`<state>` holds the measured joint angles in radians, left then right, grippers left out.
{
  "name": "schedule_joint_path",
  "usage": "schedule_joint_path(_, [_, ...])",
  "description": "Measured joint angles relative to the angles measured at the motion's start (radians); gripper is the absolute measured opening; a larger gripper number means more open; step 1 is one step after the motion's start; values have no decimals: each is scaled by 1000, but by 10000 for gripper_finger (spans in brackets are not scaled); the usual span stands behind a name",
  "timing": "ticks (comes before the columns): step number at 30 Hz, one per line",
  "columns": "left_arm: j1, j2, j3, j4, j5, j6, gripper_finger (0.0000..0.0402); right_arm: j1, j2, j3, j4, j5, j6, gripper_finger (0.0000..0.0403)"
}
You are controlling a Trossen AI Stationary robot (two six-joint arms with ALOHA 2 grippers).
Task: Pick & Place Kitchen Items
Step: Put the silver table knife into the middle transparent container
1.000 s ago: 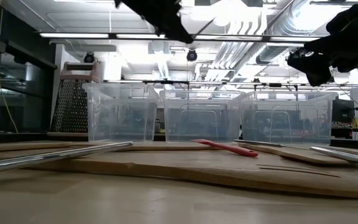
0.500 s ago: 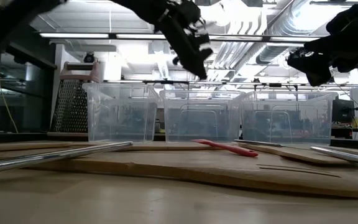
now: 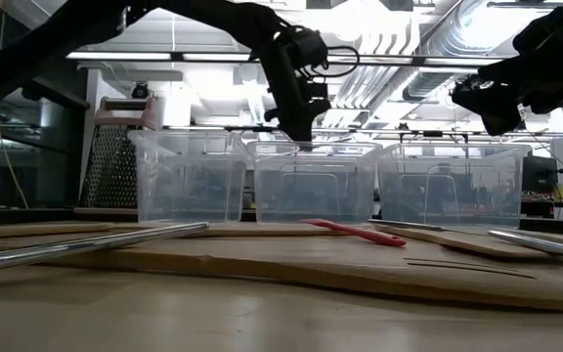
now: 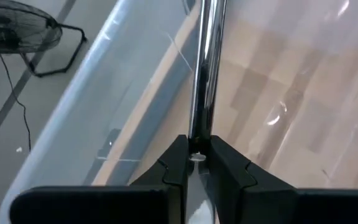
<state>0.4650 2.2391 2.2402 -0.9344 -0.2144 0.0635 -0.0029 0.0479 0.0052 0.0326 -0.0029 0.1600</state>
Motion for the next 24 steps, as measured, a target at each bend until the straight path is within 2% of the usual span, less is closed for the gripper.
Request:
schedule_joint_path(5, [0, 19, 0, -12, 15, 0, 45, 0, 0, 0, 0, 0, 0, 275])
schedule_joint_path(12, [0, 27, 0, -15, 21, -8, 93, 0, 0, 0, 0, 0, 0, 275])
schedule_joint_path(19, [0, 27, 0, -13, 23, -16, 105, 0, 0, 0, 0, 0, 0, 275])
schedule_joint_path(24, [7, -34, 12, -9, 103, -20, 105, 0, 0, 0, 0, 0, 0, 275])
